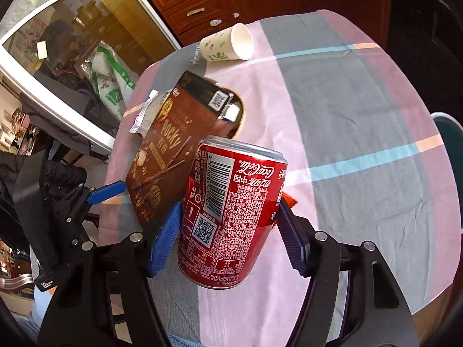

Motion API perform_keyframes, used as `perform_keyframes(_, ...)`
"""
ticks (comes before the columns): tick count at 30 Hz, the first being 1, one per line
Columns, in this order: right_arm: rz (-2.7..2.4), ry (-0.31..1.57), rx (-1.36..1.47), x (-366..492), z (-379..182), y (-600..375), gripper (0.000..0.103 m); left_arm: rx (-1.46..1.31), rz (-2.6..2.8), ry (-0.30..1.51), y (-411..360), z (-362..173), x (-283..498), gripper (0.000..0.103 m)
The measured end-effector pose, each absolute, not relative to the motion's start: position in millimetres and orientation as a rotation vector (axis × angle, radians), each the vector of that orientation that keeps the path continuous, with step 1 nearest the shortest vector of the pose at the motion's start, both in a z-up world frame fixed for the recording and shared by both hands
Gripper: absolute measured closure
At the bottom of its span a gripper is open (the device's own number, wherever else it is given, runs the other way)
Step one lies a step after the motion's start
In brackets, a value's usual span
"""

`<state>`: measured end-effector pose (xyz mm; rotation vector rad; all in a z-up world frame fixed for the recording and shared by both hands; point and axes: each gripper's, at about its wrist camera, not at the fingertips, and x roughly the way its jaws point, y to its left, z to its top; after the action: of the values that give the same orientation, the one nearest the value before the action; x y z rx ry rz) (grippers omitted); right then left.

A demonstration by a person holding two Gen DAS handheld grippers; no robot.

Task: Collect trash
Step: 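Grasp the brown Pocky box with the left gripper while the right gripper holds the can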

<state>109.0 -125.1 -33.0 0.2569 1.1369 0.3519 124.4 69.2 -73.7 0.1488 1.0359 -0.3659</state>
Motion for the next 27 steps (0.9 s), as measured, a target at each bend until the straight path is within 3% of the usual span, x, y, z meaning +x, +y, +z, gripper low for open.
perform_keyframes(7, 0.313, 1.134, 0.307, 111, -35, -155, 0.041, 0.262, -0.335, 0.951, 40, -62, 130, 0.004)
perform_keyframes(14, 0.340, 1.123, 0.303, 114, -32, -155, 0.041, 0.219, -0.308, 1.060, 55, -79, 160, 0.004)
perform_keyframes(27, 0.384, 1.133, 0.305, 129, -40, -142, 0.041, 0.422, -0.206, 1.027, 41, -106, 147, 0.004)
